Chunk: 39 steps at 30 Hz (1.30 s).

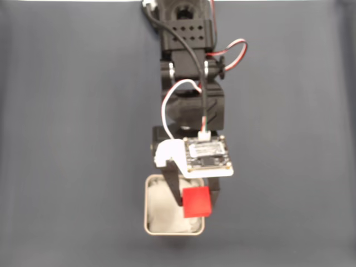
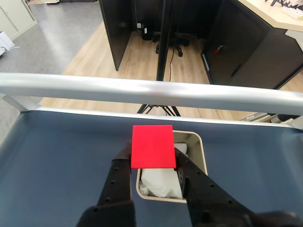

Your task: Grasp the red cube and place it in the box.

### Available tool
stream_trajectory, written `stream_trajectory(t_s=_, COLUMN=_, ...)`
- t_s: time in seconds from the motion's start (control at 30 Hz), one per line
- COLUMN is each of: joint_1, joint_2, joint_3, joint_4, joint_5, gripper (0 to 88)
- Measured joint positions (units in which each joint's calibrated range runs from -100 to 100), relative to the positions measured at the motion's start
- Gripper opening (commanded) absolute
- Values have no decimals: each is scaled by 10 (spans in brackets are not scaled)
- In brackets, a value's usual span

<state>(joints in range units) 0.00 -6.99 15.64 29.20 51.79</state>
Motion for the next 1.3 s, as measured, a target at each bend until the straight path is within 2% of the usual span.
stream_trajectory(t_s=1.3, joint_1=32, joint_2=22, joint_3=30, joint_4=-33, joint_5=2, gripper=69)
